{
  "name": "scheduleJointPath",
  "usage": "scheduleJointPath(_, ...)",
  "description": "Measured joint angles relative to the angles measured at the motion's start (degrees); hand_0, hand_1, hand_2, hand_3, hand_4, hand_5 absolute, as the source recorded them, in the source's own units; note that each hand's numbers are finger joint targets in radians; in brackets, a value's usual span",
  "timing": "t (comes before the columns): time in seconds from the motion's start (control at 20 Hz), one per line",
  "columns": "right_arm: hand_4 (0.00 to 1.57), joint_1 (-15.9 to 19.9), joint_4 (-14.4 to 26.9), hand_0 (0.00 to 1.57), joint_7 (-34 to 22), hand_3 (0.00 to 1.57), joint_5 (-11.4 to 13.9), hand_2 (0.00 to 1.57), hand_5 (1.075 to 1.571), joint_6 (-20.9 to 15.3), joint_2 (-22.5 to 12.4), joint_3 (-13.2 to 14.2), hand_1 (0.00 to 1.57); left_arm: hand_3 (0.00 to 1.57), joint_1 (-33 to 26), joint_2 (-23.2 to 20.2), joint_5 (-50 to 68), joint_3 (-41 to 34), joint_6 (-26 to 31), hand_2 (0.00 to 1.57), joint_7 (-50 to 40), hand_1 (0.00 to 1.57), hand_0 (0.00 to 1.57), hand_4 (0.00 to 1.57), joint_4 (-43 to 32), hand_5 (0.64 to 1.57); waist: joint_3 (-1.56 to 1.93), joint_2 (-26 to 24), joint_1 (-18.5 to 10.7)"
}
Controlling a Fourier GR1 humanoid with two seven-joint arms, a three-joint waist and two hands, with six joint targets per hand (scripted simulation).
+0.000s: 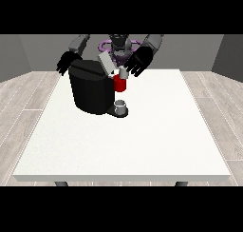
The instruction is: Insert the coffee pod into the coffee machine and close the lid
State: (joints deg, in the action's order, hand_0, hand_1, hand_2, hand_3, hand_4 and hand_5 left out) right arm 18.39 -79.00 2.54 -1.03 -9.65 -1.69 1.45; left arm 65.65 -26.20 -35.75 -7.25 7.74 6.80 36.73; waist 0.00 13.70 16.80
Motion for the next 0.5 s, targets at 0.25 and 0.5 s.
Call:
scheduleJointPath(0.25,0.51,-0.25,-0.73,0.0,0.36,0.0,-0.33,0.0,1.571,-0.21,0.11,-0.27,0.0,1.21,0.99,-0.43,-0.18,-0.24,0.71,1.29,0.33,1.25,1.25,0.51,-0.6,1.571,0.01,0.66,0.44)
scheduleJointPath(0.5,0.5,0.07,0.99,0.0,1.47,0.0,-1.18,0.0,1.571,0.1,-0.44,1.27,0.0,1.2,1.0,1.9,-0.61,0.5,0.46,1.26,-0.46,1.19,1.19,0.49,-0.06,1.571,0.02,0.13,-0.6)
